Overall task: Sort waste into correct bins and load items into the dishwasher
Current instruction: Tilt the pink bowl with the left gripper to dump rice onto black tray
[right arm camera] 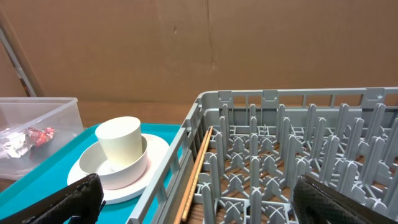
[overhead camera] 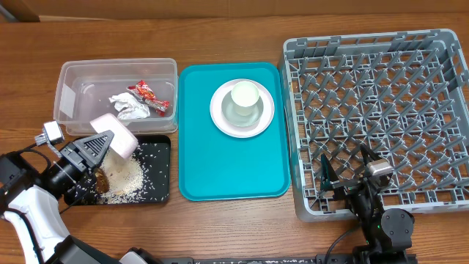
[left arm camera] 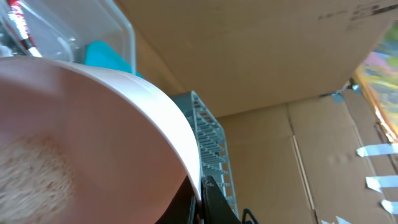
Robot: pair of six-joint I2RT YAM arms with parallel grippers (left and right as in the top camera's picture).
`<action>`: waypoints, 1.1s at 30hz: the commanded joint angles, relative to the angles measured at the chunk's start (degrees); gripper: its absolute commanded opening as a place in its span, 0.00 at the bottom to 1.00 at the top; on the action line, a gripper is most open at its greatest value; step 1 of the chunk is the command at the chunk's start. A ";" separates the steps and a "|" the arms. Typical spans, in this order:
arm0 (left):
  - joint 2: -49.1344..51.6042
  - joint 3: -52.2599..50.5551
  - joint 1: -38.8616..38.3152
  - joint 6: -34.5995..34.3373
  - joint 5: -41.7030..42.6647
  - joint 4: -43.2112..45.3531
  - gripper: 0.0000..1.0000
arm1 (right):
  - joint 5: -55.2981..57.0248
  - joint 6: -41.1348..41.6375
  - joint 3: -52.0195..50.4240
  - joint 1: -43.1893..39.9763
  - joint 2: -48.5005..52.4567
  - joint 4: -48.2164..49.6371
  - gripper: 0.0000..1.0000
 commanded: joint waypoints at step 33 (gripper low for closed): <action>-0.92 -0.07 -1.01 -2.58 3.63 -2.75 0.04 | 0.31 -0.15 -0.61 -0.44 -0.68 0.28 1.00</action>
